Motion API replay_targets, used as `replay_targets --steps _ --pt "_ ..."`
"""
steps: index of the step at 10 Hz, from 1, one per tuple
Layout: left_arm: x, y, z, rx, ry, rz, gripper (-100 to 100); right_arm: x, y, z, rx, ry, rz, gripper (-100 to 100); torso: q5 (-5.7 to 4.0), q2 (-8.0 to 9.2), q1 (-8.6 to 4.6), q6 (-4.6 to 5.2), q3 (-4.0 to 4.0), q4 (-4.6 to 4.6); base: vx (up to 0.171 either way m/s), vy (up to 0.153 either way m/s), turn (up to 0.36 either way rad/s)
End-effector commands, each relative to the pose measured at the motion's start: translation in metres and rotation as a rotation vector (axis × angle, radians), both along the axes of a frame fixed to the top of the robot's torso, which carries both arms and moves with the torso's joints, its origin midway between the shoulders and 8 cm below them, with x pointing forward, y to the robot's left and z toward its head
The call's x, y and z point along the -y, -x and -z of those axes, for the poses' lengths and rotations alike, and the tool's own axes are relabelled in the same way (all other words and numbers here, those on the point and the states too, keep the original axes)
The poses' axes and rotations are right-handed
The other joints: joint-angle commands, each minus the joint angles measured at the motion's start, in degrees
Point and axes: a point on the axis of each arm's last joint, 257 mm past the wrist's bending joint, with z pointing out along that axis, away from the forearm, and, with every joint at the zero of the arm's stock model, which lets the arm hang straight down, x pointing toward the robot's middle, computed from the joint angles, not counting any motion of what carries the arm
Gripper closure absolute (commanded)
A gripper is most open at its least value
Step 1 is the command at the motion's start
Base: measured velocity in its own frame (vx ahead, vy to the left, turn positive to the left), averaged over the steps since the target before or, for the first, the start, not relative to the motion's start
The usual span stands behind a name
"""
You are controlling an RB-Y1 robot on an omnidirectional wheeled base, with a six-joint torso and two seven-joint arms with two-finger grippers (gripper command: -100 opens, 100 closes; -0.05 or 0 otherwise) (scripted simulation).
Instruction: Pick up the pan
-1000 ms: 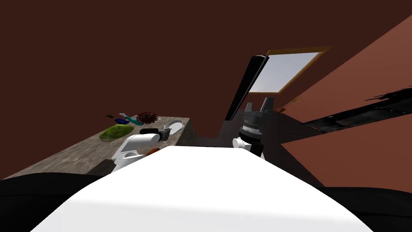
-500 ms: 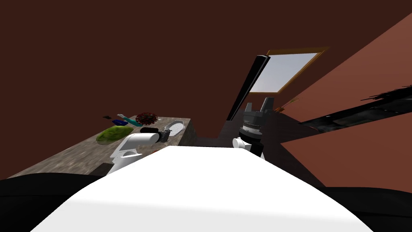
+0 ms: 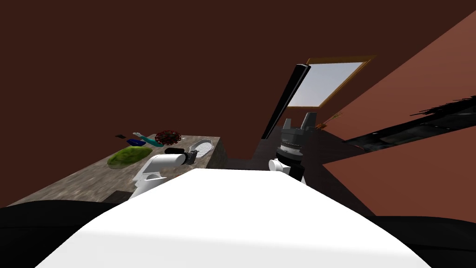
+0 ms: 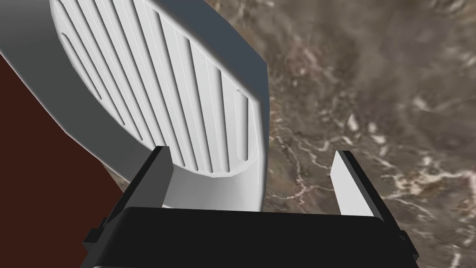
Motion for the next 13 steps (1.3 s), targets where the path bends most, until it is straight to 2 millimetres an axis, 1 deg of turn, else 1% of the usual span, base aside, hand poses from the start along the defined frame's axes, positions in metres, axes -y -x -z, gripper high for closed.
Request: replay_targets --steps 1,2,3,7,8,9,11,12,13 --pt "-0.002 -0.003 0.007 0.002 -0.001 -0.004 -100 0.000 0.000 0.000 0.000 0.000 0.000 0 0.00 0.00 0.00 0.00 0.00 0.00 0.000 0.005 -0.022" --pt "-0.001 -0.001 0.004 0.001 -0.001 -0.002 -100 0.000 0.000 0.000 0.000 0.000 0.000 0 0.00 0.00 0.00 0.00 0.00 0.00 0.000 0.000 0.000" --pt "-0.001 -0.002 0.004 0.002 -0.001 -0.002 100 0.000 0.000 0.000 0.000 0.000 0.000 0 0.00 -0.01 0.00 0.00 0.00 0.00 0.000 0.000 0.000" --pt "-0.001 -0.001 0.005 -0.002 0.000 -0.002 100 0.000 0.000 0.000 0.000 0.000 0.000 0 -0.01 0.00 -0.01 0.01 0.02 0.05 0.000 0.000 0.000" --pt "-0.001 0.000 0.006 -0.003 0.000 -0.002 0 0.000 0.000 0.000 0.000 0.000 0.000 0 -0.03 0.01 -0.02 0.01 0.04 0.06 0.000 0.000 0.000" --pt "0.001 0.000 -0.004 0.001 0.000 0.003 100 0.000 0.000 0.000 0.000 0.000 0.000 0 -0.04 0.02 -0.03 0.01 0.05 0.07 0.001 -0.003 0.046" --pt "0.005 0.003 -0.012 0.001 0.000 0.009 100 0.000 0.000 0.000 0.000 0.000 0.000 0 -0.09 0.08 -0.10 0.00 0.09 0.11 0.001 -0.006 0.038" --pt "0.003 0.001 -0.009 0.001 -0.001 0.007 100 0.000 0.000 0.000 0.000 0.000 0.000 0 -0.09 0.09 -0.12 0.01 0.11 0.12 0.000 0.000 0.000" --pt "0.004 0.002 -0.009 -0.001 0.000 0.007 0 0.000 0.000 0.000 0.000 0.000 0.000 0 -0.09 0.09 -0.11 0.01 0.11 0.13 0.000 0.000 0.000"
